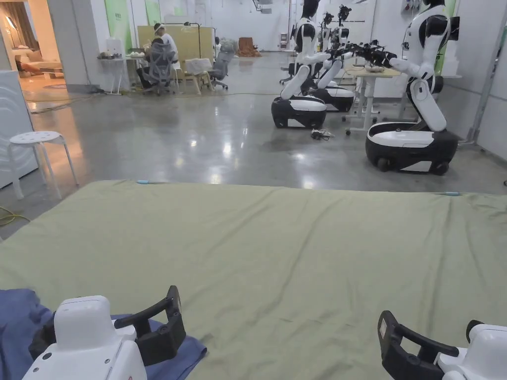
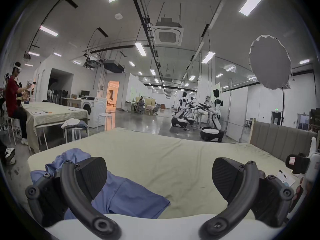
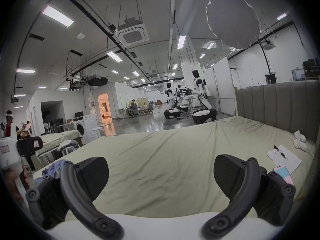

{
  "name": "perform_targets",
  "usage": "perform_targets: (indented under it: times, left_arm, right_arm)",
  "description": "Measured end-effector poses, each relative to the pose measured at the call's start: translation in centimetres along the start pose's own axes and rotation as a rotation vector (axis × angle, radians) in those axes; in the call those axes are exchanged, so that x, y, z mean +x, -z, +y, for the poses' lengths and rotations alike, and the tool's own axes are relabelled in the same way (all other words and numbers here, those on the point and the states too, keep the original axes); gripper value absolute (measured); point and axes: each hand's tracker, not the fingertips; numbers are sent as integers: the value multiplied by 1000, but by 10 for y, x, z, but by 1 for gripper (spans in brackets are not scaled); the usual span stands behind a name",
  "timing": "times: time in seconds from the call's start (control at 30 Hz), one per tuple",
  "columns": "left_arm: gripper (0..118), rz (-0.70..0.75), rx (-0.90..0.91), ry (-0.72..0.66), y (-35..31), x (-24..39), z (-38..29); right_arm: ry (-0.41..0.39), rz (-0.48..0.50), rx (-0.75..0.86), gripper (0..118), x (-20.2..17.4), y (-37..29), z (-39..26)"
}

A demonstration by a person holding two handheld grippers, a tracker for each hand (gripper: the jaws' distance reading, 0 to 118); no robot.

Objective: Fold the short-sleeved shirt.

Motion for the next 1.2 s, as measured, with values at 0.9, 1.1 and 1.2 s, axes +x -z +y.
perform_targets:
  times: [0.9, 1.1, 1.2]
  left_arm:
    - [118, -70, -1, 68, -3, 13, -1]
    - [118, -68, 33, 89, -5, 18, 1]
    - [118, -71, 29, 96, -6, 21, 2]
  right_arm:
    - [-126, 12, 18, 118, -8, -4, 7]
    - [-142, 0, 21, 118, -7, -4, 8]
    - [-133, 8, 13, 117, -6, -5, 9]
